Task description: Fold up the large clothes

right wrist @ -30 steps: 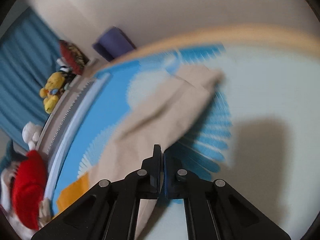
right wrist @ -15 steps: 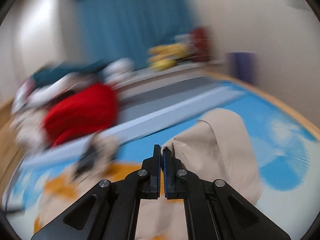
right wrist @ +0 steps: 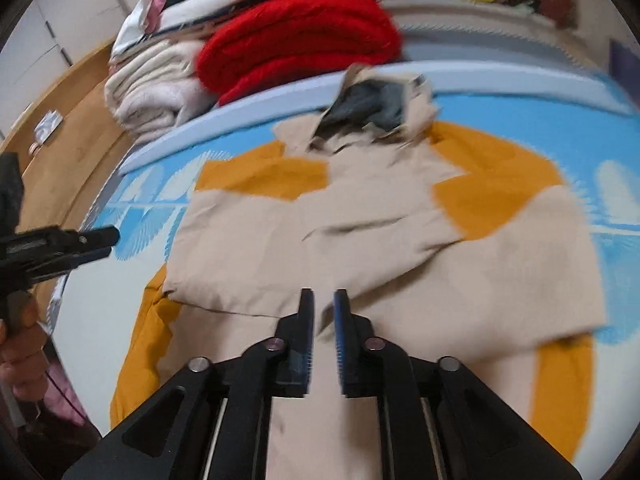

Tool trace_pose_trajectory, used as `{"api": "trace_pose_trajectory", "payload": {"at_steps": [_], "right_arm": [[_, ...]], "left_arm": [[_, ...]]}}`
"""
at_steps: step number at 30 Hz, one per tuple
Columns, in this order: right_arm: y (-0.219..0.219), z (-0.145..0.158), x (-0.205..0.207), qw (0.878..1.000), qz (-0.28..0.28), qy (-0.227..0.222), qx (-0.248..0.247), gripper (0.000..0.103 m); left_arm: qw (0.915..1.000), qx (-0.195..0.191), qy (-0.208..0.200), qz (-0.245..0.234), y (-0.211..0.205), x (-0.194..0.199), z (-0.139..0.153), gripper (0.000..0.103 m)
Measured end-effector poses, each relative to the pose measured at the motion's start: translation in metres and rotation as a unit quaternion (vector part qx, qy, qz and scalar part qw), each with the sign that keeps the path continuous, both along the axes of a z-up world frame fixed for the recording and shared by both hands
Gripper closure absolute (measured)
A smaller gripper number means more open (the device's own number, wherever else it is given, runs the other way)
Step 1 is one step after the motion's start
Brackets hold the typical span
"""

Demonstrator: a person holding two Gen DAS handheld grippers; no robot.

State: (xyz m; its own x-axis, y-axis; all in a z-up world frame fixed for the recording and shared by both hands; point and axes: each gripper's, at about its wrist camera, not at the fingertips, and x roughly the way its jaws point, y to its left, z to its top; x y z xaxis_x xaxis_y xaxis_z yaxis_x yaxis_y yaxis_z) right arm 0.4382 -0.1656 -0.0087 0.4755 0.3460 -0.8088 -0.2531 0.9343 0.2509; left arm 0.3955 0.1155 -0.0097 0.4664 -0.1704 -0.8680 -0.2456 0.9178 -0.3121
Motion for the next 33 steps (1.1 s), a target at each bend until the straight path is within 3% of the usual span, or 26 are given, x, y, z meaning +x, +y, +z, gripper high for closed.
{"api": "trace_pose_trajectory", "payload": {"at_steps": [1, 4, 7, 9, 14, 19, 20, 22, 26, 29, 33], "right_arm": [[-0.008, 0.007, -0.006, 1.000, -0.016, -0.003, 0.005, 0.071], [-0.045, 0.027, -0.022, 0.998, -0.063, -0.016, 0.026, 0.059], [-0.078, 0.019, -0.024, 0.991, -0.133, -0.013, 0.032, 0.059], [-0.098, 0.003, -0.017, 0.982, -0.185, 0.018, 0.038, 0.059], [-0.113, -0.045, 0.008, 0.974, -0.193, 0.107, 0.046, 0.059], [-0.141, -0.080, 0.019, 0.950, -0.264, 0.160, 0.047, 0.060], [-0.141, -0.082, 0.018, 0.948, -0.268, 0.164, 0.056, 0.063], [-0.135, -0.081, 0.021, 0.951, -0.248, 0.161, 0.091, 0.096], [-0.105, -0.067, 0.020, 0.967, -0.181, 0.135, 0.115, 0.100], [-0.093, -0.067, 0.018, 0.966, -0.140, 0.158, 0.149, 0.100], [-0.099, -0.071, 0.014, 0.964, -0.138, 0.172, 0.149, 0.101]], "left_arm": [[1.0000, 0.001, 0.000, -0.001, -0.002, 0.000, -0.001, 0.060], [1.0000, 0.002, 0.001, -0.008, -0.011, 0.002, -0.004, 0.060], [0.9996, 0.006, 0.001, -0.027, -0.029, 0.004, -0.008, 0.062], [0.9988, 0.007, 0.001, -0.049, -0.047, 0.005, -0.012, 0.062], [0.9929, 0.015, -0.009, -0.117, -0.099, 0.010, -0.022, 0.061], [0.9861, 0.021, -0.012, -0.164, -0.148, 0.018, -0.034, 0.060], [0.9848, 0.022, -0.013, -0.172, -0.156, 0.019, -0.037, 0.060], [0.9814, 0.032, -0.016, -0.189, -0.172, 0.021, -0.043, 0.059], [0.9733, 0.071, -0.015, -0.218, -0.193, 0.021, -0.058, 0.054], [0.9683, 0.129, 0.012, -0.214, -0.197, 0.025, -0.080, 0.053], [0.9709, 0.159, 0.054, -0.171, -0.176, 0.032, -0.105, 0.053]]}}
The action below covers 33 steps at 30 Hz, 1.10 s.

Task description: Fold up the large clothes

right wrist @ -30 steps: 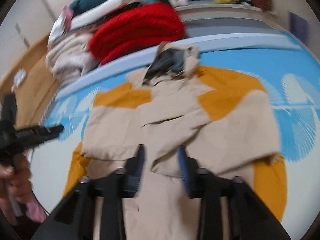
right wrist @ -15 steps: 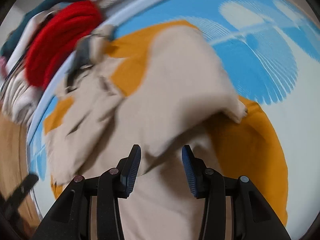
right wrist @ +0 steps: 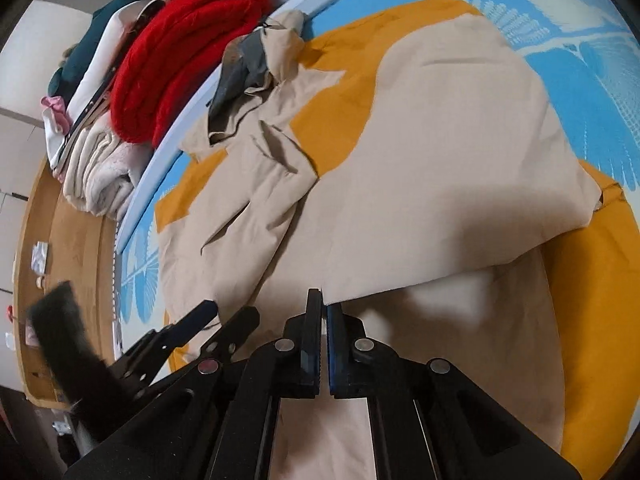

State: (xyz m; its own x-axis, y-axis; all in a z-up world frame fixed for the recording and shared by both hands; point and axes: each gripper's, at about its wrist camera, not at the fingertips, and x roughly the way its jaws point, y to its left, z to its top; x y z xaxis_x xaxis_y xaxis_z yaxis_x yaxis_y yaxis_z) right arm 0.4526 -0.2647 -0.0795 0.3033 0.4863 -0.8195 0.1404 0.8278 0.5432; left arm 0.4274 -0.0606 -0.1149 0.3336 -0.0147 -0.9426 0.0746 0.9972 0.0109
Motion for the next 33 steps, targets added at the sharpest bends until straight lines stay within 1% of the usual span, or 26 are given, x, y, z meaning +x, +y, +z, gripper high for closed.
{"api": "trace_pose_trajectory", "payload": {"at_steps": [1, 2, 5, 6, 7, 8, 9, 11, 12, 13, 14, 16, 17, 18, 21, 23, 24, 25, 27, 28, 30, 32, 33], "right_arm": [[-0.001, -0.003, 0.001, 1.000, 0.000, 0.006, -0.001, 0.101], [-0.003, -0.005, 0.001, 1.000, 0.000, 0.010, -0.003, 0.101], [-0.003, -0.014, 0.005, 1.000, -0.007, 0.020, -0.003, 0.101], [-0.002, -0.018, 0.009, 1.000, -0.009, 0.023, -0.004, 0.101], [-0.001, -0.020, 0.011, 1.000, -0.012, 0.023, -0.007, 0.101], [-0.002, -0.020, 0.011, 1.000, -0.015, 0.023, -0.012, 0.101], [-0.002, -0.021, 0.011, 0.999, -0.018, 0.024, -0.015, 0.101], [-0.001, -0.024, 0.012, 0.999, -0.025, 0.027, -0.016, 0.101], [0.000, -0.025, 0.013, 0.999, -0.027, 0.027, -0.018, 0.101], [0.002, -0.024, 0.013, 0.999, -0.028, 0.024, -0.023, 0.102], [0.004, -0.024, 0.013, 0.999, -0.028, 0.022, -0.027, 0.102], [0.006, -0.024, 0.013, 0.999, -0.029, 0.020, -0.027, 0.102], [0.007, -0.024, 0.013, 0.999, -0.029, 0.020, -0.028, 0.102], [0.008, -0.025, 0.014, 0.999, -0.029, 0.021, -0.029, 0.102], [0.011, -0.029, 0.015, 0.999, -0.031, 0.027, -0.036, 0.102], [0.012, -0.031, 0.015, 0.998, -0.034, 0.031, -0.046, 0.102], [0.012, -0.032, 0.015, 0.998, -0.037, 0.032, -0.051, 0.102], [0.011, -0.032, 0.015, 0.997, -0.040, 0.032, -0.055, 0.102], [0.011, -0.031, 0.016, 0.997, -0.043, 0.030, -0.058, 0.101], [0.010, -0.031, 0.017, 0.997, -0.043, 0.032, -0.055, 0.099], [0.006, -0.033, 0.018, 0.997, -0.050, 0.039, -0.048, 0.098], [0.002, -0.037, 0.018, 0.996, -0.061, 0.047, -0.043, 0.095], [0.000, -0.039, 0.018, 0.996, -0.064, 0.053, -0.044, 0.092]], "left_arm": [[0.9998, 0.003, 0.004, 0.020, 0.010, 0.003, -0.004, 0.052], [0.9995, 0.004, 0.006, 0.030, 0.016, 0.004, -0.005, 0.049], [0.9963, 0.004, 0.009, 0.086, 0.044, 0.008, -0.004, 0.050], [0.9940, 0.000, 0.004, 0.109, 0.055, 0.007, 0.000, 0.050], [0.9911, -0.014, -0.001, 0.133, 0.066, 0.005, 0.004, 0.050], [0.9849, -0.058, -0.007, 0.163, 0.081, 0.002, 0.010, 0.050], [0.9771, -0.101, -0.008, 0.187, 0.095, 0.000, 0.013, 0.050], [0.9654, -0.141, -0.009, 0.219, 0.113, -0.004, 0.020, 0.050], [0.9626, -0.148, -0.012, 0.227, 0.117, -0.005, 0.022, 0.050], [0.9566, -0.162, -0.015, 0.242, 0.128, -0.008, 0.024, 0.050], [0.9501, -0.178, -0.011, 0.256, 0.137, -0.011, 0.024, 0.050], [0.9341, -0.214, 0.008, 0.286, 0.152, -0.015, 0.017, 0.050], [0.9276, -0.225, 0.018, 0.298, 0.158, -0.015, 0.013, 0.050], [0.9213, -0.232, 0.032, 0.310, 0.167, -0.018, 0.006, 0.050], [0.9095, -0.244, 0.052, 0.333, 0.181, -0.021, -0.002, 0.050], [0.9104, -0.231, 0.053, 0.339, 0.189, -0.023, 0.000, 0.052], [0.9126, -0.219, 0.050, 0.342, 0.193, -0.024, 0.003, 0.052], [0.9155, -0.212, 0.044, 0.339, 0.198, -0.023, 0.007, 0.055], [0.9177, -0.210, 0.029, 0.336, 0.206, -0.022, 0.015, 0.055], [0.9184, -0.209, 0.023, 0.335, 0.210, -0.023, 0.018, 0.055], [0.9169, -0.211, 0.016, 0.338, 0.220, -0.024, 0.020, 0.055], [0.9135, -0.213, 0.014, 0.346, 0.230, -0.024, 0.019, 0.055], [0.9122, -0.211, 0.014, 0.351, 0.234, -0.026, 0.017, 0.056]]}}
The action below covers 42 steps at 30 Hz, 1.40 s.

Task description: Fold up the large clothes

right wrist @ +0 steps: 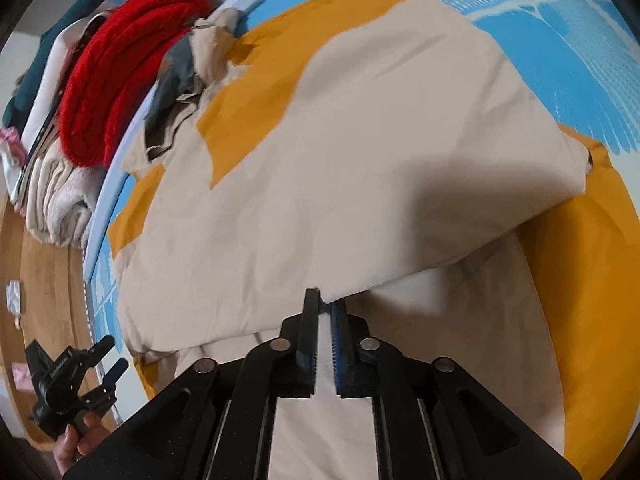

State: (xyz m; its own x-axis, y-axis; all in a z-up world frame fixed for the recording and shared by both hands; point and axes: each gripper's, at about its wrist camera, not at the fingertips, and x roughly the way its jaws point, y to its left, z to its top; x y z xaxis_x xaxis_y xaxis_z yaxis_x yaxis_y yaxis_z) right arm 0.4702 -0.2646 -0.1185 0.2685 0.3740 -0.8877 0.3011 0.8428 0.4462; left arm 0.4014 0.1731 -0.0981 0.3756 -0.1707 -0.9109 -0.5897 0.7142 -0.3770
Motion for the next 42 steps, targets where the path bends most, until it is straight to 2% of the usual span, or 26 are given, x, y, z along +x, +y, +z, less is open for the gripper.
{"api": "trace_pose_trajectory", "payload": {"at_steps": [1, 4, 8, 11, 13, 15, 16, 17, 18, 21, 24, 26, 27, 29, 30, 31, 34, 36, 37, 39, 40, 42], "right_arm": [[-0.001, -0.002, -0.001, 1.000, -0.005, 0.007, -0.003, 0.088], [0.000, -0.004, -0.005, 1.000, -0.008, 0.018, -0.022, 0.087], [0.013, 0.010, -0.012, 0.996, 0.005, -0.003, -0.086, 0.087], [0.024, 0.041, -0.021, 0.987, 0.005, -0.069, -0.148, 0.087], [0.028, 0.064, -0.024, 0.980, 0.006, -0.125, -0.153, 0.087], [0.028, 0.083, -0.023, 0.971, 0.008, -0.177, -0.159, 0.087], [0.025, 0.091, -0.020, 0.966, 0.009, -0.202, -0.162, 0.087], [0.021, 0.094, -0.017, 0.965, 0.006, -0.208, -0.161, 0.087], [0.012, 0.093, -0.012, 0.968, -0.004, -0.202, -0.150, 0.086], [-0.014, 0.077, -0.002, 0.981, -0.040, -0.161, -0.103, 0.084], [-0.034, 0.045, 0.003, 0.990, -0.069, -0.101, -0.068, 0.084], [-0.044, 0.024, 0.002, 0.992, -0.085, -0.056, -0.072, 0.084], [-0.051, 0.009, 0.002, 0.992, -0.096, -0.019, -0.084, 0.084], [-0.063, -0.006, -0.002, 0.990, -0.119, 0.011, -0.076, 0.084], [-0.068, -0.008, -0.003, 0.989, -0.129, 0.012, -0.065, 0.084], [-0.069, -0.005, -0.003, 0.989, -0.131, 0.009, -0.075, 0.084], [-0.071, 0.025, -0.005, 0.974, -0.150, -0.033, -0.168, 0.084], [-0.073, 0.039, -0.009, 0.966, -0.165, -0.061, -0.187, 0.084], [-0.072, 0.046, -0.010, 0.966, -0.165, -0.081, -0.181, 0.084], [-0.061, 0.050, -0.003, 0.974, -0.133, -0.105, -0.152, 0.083], [-0.056, 0.049, 0.000, 0.979, -0.116, -0.112, -0.128, 0.079], [-0.044, 0.040, 0.007, 0.988, -0.079, -0.109, -0.069, 0.072]], "left_arm": [[0.9999, 0.009, 0.006, 0.013, 0.006, -0.004, -0.002, 0.059], [0.9987, 0.013, 0.011, 0.049, 0.023, -0.013, -0.008, 0.064], [0.9983, 0.008, -0.007, 0.057, 0.030, -0.010, -0.008, 0.066], [0.9987, 0.011, -0.016, 0.047, 0.028, -0.004, -0.010, 0.067], [0.9991, 0.004, -0.008, 0.042, 0.025, -0.002, -0.016, 0.069], [0.9995, -0.015, -0.002, 0.027, 0.019, 0.003, -0.025, 0.075], [0.9998, -0.014, 0.002, 0.017, 0.016, 0.005, -0.027, 0.082], [0.9999, -0.005, 0.009, 0.009, 0.013, 0.005, -0.028, 0.096], [0.9999, 0.010, 0.010, 0.002, 0.012, 0.006, -0.026, 0.103], [0.9978, 0.061, -0.019, 0.013, 0.012, -0.002, 0.000, 0.103], [0.9937, 0.108, -0.020, 0.022, 0.011, -0.008, 0.018, 0.103], [0.9940, 0.105, -0.008, 0.030, 0.017, -0.009, 0.013, 0.102], [0.9958, 0.088, 0.008, 0.025, 0.019, -0.006, 0.005, 0.102], [0.9967, 0.073, 0.024, 0.027, 0.021, -0.006, -0.004, 0.102], [0.9954, 0.086, 0.021, 0.038, 0.022, -0.009, 0.000, 0.102], [0.9938, 0.104, 0.012, 0.038, 0.020, -0.010, 0.007, 0.102], [0.9900, 0.138, -0.030, 0.007, 0.006, -0.005, 0.027, 0.099], [0.9897, 0.135, -0.044, -0.021, -0.003, -0.001, 0.028, 0.096], [0.9913, 0.120, -0.043, -0.032, -0.006, 0.002, 0.023, 0.095], [0.9948, 0.088, -0.031, -0.041, -0.008, 0.005, 0.010, 0.095], [0.9966, 0.063, -0.013, -0.051, -0.010, 0.009, -0.004, 0.094], [0.9970, 0.038, 0.024, -0.063, -0.016, 0.013, -0.027, 0.092]]}}
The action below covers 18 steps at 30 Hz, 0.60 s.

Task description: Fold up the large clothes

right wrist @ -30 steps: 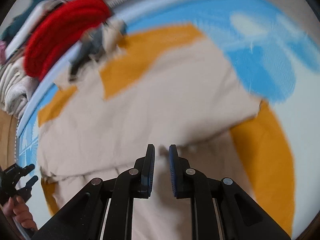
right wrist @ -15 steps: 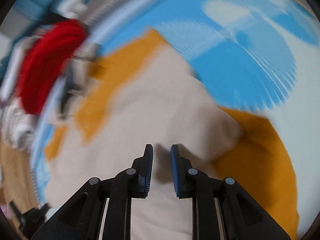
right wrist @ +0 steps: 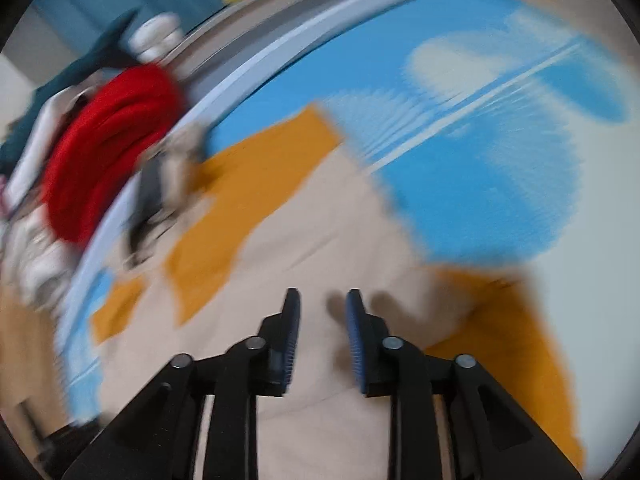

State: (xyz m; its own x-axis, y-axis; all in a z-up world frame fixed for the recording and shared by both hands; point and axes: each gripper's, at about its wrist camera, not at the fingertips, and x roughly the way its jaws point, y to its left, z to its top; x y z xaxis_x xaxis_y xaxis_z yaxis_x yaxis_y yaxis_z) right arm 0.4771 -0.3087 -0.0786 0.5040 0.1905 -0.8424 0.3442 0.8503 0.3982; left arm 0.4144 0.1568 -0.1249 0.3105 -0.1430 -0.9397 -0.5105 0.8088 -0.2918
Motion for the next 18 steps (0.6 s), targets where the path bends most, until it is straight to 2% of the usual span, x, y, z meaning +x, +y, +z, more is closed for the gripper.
{"api": "trace_pose_trajectory", "payload": {"at_steps": [2, 3, 6, 7, 9, 12, 14, 17, 18], "right_arm": [[0.014, -0.019, 0.007, 0.998, 0.037, 0.027, 0.052, 0.066], [0.017, -0.027, 0.007, 0.996, 0.043, 0.044, 0.060, 0.066], [0.008, -0.049, 0.005, 0.994, 0.018, 0.107, 0.025, 0.066], [0.002, -0.052, 0.003, 0.994, 0.006, 0.110, 0.025, 0.069], [-0.010, -0.051, 0.004, 0.994, -0.014, 0.106, 0.034, 0.070], [-0.013, -0.034, 0.003, 0.995, -0.026, 0.087, -0.046, 0.068], [-0.009, -0.022, 0.005, 0.996, -0.023, 0.065, -0.060, 0.068], [0.008, -0.012, 0.016, 0.997, 0.040, 0.027, -0.053, 0.066], [0.013, -0.014, 0.021, 0.997, 0.057, 0.025, -0.053, 0.060]], "left_arm": [[0.9996, -0.001, 0.027, -0.004, -0.004, -0.001, -0.013, 0.092], [0.9994, -0.003, 0.032, -0.015, -0.009, 0.000, -0.016, 0.092], [0.9979, 0.004, 0.019, -0.061, -0.028, 0.003, -0.009, 0.090], [0.9968, 0.009, 0.010, -0.079, -0.036, 0.004, -0.004, 0.088], [0.9949, 0.022, 0.001, -0.099, -0.045, 0.004, -0.001, 0.086], [0.9921, 0.055, 0.025, -0.110, -0.050, 0.004, -0.011, 0.085], [0.9898, 0.070, 0.044, -0.116, -0.053, 0.005, -0.018, 0.085], [0.9896, 0.074, 0.029, -0.120, -0.057, 0.005, -0.013, 0.082], [0.9891, 0.078, 0.026, -0.122, -0.057, 0.005, -0.012, 0.081]]}}
